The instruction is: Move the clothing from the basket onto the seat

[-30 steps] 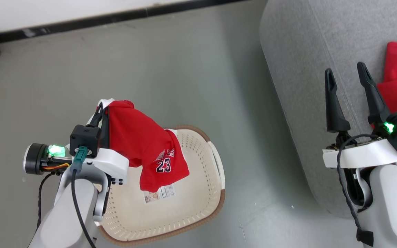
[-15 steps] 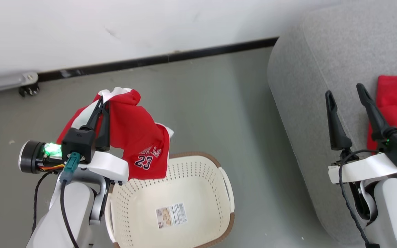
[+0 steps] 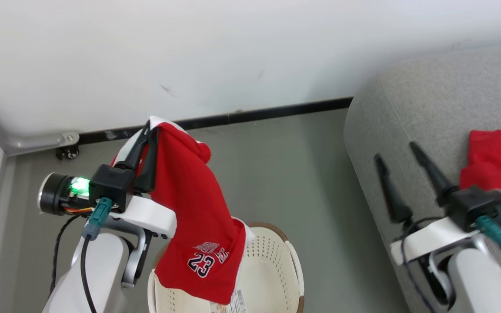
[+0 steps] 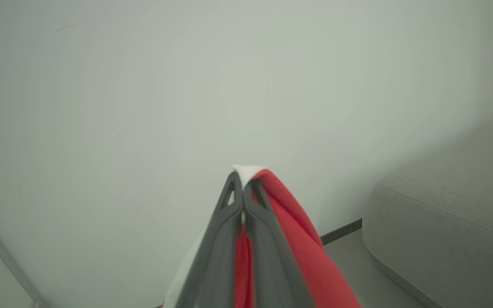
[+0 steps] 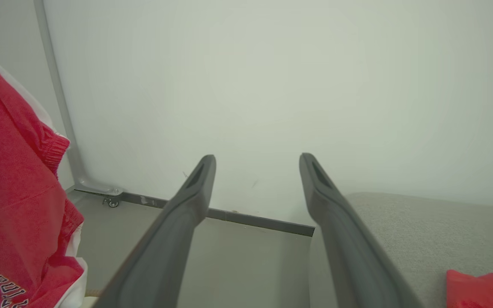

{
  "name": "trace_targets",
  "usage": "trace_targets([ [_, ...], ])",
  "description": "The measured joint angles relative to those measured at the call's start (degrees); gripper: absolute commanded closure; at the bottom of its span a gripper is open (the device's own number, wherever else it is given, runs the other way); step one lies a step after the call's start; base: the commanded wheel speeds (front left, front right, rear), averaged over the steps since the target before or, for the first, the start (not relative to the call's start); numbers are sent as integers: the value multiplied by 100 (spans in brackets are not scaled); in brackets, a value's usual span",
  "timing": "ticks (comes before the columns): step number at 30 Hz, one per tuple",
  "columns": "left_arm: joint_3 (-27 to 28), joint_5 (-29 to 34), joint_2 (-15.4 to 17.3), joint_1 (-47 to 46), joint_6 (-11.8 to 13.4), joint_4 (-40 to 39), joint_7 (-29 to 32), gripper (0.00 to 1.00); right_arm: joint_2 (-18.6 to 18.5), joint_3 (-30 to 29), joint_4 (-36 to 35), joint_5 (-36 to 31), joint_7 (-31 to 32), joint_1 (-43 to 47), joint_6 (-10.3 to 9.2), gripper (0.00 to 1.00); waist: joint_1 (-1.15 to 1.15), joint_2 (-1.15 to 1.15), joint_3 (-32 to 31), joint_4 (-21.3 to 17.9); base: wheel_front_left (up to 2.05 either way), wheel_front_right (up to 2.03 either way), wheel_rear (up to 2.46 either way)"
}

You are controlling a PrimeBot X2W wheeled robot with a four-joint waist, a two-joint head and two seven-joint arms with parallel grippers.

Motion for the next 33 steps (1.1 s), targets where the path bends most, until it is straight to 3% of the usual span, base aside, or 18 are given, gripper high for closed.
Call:
trace_targets([
  [21, -390, -66, -170, 30, -321, -442, 468, 100, -403, 1790, 331, 713, 733, 139, 0, 0, 0, 0, -739, 256, 0, 0, 0],
  [33, -670, -51, -316, -26, -422, -753, 834, 100, -383, 3354, 542, 1277, 1090, -172, 1, 0, 0, 0, -898, 463, 0, 0, 0],
])
